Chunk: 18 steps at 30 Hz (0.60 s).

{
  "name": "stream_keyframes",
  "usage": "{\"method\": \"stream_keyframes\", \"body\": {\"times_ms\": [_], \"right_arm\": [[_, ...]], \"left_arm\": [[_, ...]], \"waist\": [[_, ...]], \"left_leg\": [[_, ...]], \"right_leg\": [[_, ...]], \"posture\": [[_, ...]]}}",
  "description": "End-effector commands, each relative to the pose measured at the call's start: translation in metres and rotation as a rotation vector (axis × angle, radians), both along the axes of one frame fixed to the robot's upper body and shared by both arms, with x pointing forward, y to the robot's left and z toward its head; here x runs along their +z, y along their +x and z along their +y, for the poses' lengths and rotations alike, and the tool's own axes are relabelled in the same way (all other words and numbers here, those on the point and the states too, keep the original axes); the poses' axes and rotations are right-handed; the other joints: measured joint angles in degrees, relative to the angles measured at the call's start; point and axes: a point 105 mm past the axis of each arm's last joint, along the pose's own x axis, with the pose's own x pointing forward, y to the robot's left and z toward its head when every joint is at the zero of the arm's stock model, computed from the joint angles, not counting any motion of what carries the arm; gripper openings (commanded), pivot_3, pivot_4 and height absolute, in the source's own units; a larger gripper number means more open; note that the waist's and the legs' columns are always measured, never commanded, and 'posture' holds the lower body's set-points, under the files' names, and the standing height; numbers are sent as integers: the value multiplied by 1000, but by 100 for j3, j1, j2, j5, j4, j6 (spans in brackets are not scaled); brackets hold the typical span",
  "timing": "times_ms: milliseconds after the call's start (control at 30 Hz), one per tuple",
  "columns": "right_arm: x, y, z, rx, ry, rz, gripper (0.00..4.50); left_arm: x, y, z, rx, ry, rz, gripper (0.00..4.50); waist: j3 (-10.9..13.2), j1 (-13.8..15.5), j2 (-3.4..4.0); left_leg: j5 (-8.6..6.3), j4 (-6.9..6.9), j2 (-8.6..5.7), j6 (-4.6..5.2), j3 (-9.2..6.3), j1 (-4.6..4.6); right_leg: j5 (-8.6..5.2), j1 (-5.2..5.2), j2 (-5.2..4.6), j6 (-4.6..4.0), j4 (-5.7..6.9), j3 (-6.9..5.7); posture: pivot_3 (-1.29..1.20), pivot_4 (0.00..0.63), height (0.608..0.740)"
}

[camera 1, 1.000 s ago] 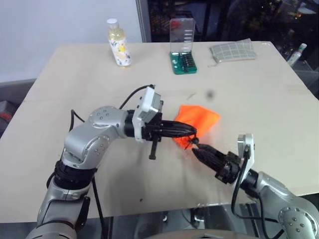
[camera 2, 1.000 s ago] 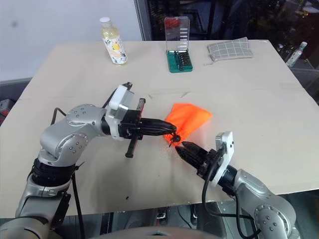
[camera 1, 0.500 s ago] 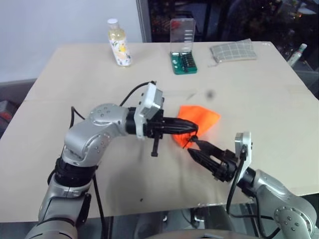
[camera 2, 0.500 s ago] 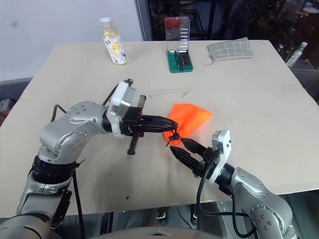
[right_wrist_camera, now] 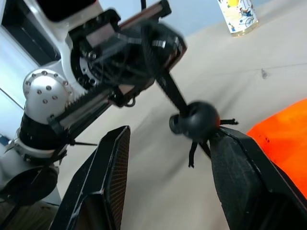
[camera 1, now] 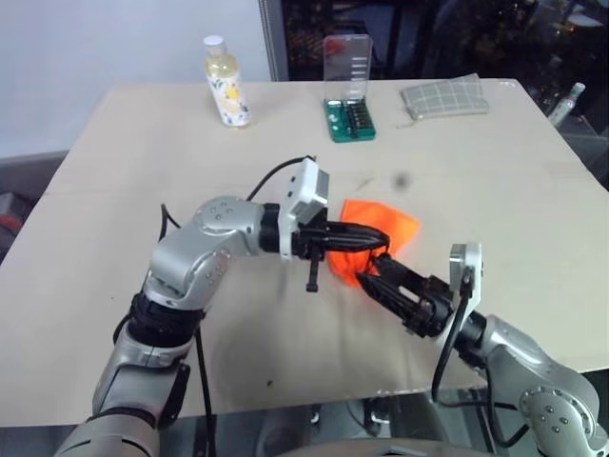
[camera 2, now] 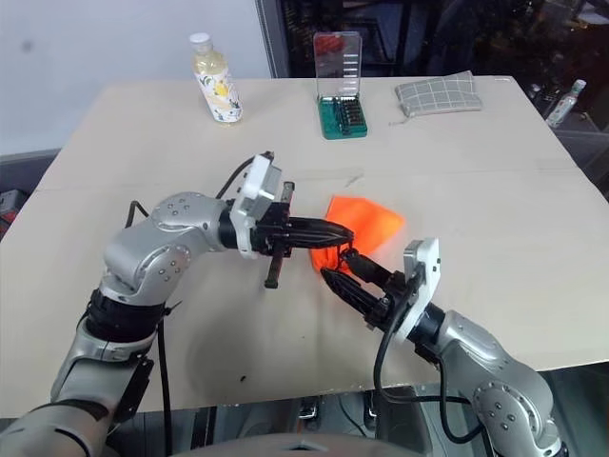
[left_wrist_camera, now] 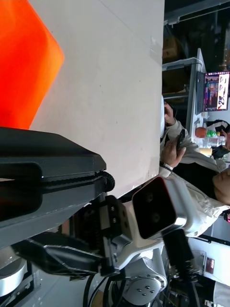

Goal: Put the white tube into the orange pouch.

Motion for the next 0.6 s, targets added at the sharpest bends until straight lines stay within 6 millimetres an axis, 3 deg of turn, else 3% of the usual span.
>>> {"method": "stream_keyframes", "body": {"times_ms": [33,100,133,200,267,600], "right_arm": [[10,-2,0,8,33,-28,2596],[9,-2,-1,7,30,-22,2596],[8,-2,-1,8,27,-19,2370],[7,-2,0,13,23,-14,1796],[6,-3,0,15,17,-10,857],[0,-2,-2,-4,-16,-5,857]], "left_arm": [[4,-2,1,-13,-16,-39,0],[4,-2,2,-14,-19,-40,0],[4,-2,2,-14,-21,-41,0],[4,-2,2,-16,-25,-41,0],[4,-2,2,-16,-28,-41,0],[6,-3,4,-23,-39,-41,0]], "waist": [[0,1,0],[0,0,0],[0,0,0],[0,0,0],[0,0,0],[0,1,0]], "left_leg": [[0,0,0,0,0,0],[0,0,1,1,-1,0],[0,0,1,1,0,0],[0,0,1,1,0,0],[-1,0,0,1,0,0],[-1,0,1,1,0,0]], "right_leg": [[0,0,0,0,0,-1],[0,0,0,0,0,0],[0,0,-1,0,0,0],[0,0,-1,0,0,0],[0,0,-1,0,0,0],[0,0,0,0,0,0]], "posture": [[0,150,740],[0,150,740],[0,150,740],[0,150,740],[0,150,740],[0,150,740]]}}
